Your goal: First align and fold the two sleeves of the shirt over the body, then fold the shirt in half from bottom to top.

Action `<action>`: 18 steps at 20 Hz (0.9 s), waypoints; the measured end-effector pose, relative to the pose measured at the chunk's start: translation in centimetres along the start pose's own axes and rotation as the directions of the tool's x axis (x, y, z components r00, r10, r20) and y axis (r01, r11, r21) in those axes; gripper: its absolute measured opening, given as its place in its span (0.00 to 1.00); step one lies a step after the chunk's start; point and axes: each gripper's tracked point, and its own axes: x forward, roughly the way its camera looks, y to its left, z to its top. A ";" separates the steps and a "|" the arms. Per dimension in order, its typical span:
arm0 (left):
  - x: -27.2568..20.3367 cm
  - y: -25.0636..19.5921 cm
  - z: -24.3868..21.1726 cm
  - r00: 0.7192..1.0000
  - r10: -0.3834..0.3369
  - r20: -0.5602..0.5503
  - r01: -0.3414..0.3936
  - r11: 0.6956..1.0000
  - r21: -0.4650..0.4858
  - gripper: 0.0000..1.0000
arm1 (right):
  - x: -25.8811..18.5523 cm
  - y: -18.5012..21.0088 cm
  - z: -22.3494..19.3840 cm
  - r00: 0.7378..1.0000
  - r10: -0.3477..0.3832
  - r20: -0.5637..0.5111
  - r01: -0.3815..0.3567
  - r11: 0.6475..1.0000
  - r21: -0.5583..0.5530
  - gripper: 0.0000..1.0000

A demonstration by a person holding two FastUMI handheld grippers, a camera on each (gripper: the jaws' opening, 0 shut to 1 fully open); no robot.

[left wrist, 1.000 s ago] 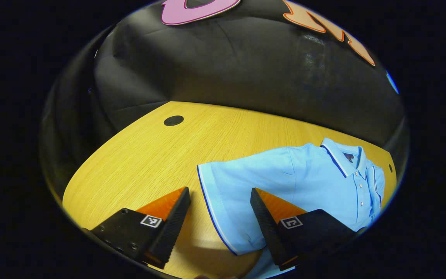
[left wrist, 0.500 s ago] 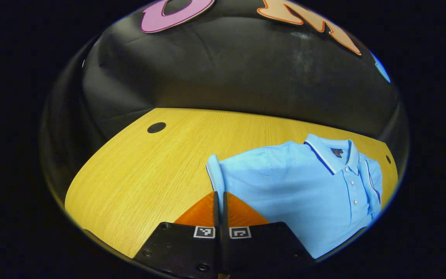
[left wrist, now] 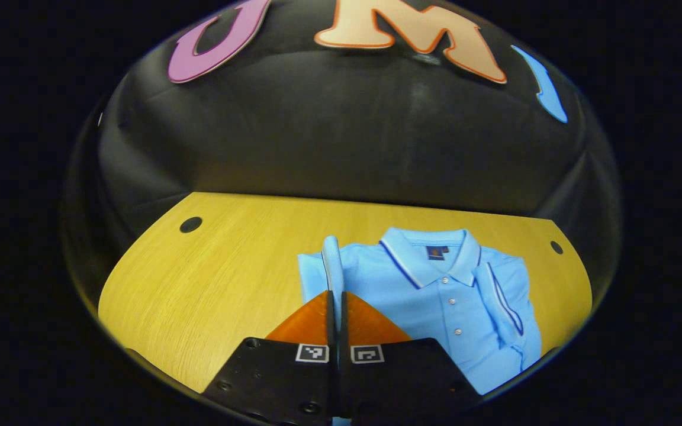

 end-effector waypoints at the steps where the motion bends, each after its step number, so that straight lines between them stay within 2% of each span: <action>1: -0.1 -1.2 0.0 1.000 -0.013 -0.002 0.013 1.000 0.001 0.00 | -0.2 -0.1 -0.1 1.000 0.005 -0.001 -0.005 1.000 0.003 0.94; 2: -0.1 -2.3 -0.2 1.000 -0.025 -0.003 0.025 1.000 -0.003 0.00 | -0.3 -0.3 0.0 1.000 0.009 0.002 -0.009 1.000 0.002 0.98; 3: 0.0 -3.2 -0.3 0.999 -0.032 -0.010 0.032 0.999 -0.008 0.00 | -0.4 -0.5 0.1 1.000 0.012 0.007 -0.012 1.000 -0.001 0.94; 5: 0.1 -4.6 -0.9 0.999 -0.037 -0.020 0.037 0.999 -0.016 0.00 | -0.8 -0.8 0.3 1.000 0.020 0.013 -0.020 1.000 -0.003 0.94; 6: 0.2 -5.1 -1.2 0.999 -0.033 -0.027 0.033 0.999 -0.015 0.00 | -0.9 -1.1 0.3 1.000 0.024 0.014 -0.023 1.000 -0.005 0.98; 9: -0.1 -6.9 -1.3 0.998 -0.053 -0.022 0.052 0.998 -0.020 0.00 | -1.3 -1.5 0.1 0.999 0.041 0.010 -0.041 0.999 -0.001 0.98; 10: -0.3 -7.2 -1.3 0.998 -0.056 -0.014 0.055 0.998 -0.026 0.00 | -1.4 -1.5 0.1 0.999 0.052 0.012 -0.052 0.999 -0.004 0.94; 11: -0.7 -7.5 -1.1 0.998 -0.061 -0.002 0.061 0.997 -0.040 0.00 | -1.5 -1.6 0.0 0.998 0.064 0.013 -0.064 0.998 -0.011 0.98; 12: -1.1 -7.7 -1.3 0.998 -0.060 0.000 0.060 0.997 -0.055 0.02 | -1.7 -1.6 -0.1 0.997 0.075 0.016 -0.075 0.997 -0.017 0.98; 13: -1.6 -8.1 -1.2 0.998 -0.068 0.002 0.068 0.996 -0.065 0.06 | -1.9 -1.3 -0.1 0.996 0.092 0.020 -0.092 0.996 -0.019 0.94; 15: -3.4 -6.8 -0.5 0.999 -0.024 0.031 0.026 0.999 -0.048 0.69 | -2.4 -0.8 -0.4 0.992 0.124 0.027 -0.123 0.992 -0.027 0.98; 16: -4.7 -6.3 0.0 0.998 -0.007 0.058 0.010 0.999 -0.047 1.00 | -2.5 -0.6 -0.8 0.990 0.137 0.025 -0.136 0.990 -0.032 0.94; 17: -6.0 -6.0 0.4 0.997 -0.008 0.081 0.012 0.999 -0.051 0.95 | -2.8 -0.2 -1.1 0.989 0.146 0.025 -0.145 0.989 -0.036 0.94; 18: -7.5 -5.8 0.4 0.995 -0.018 0.099 0.023 0.998 -0.056 0.94 | -3.2 0.2 -1.3 0.988 0.153 0.030 -0.152 0.988 -0.040 0.98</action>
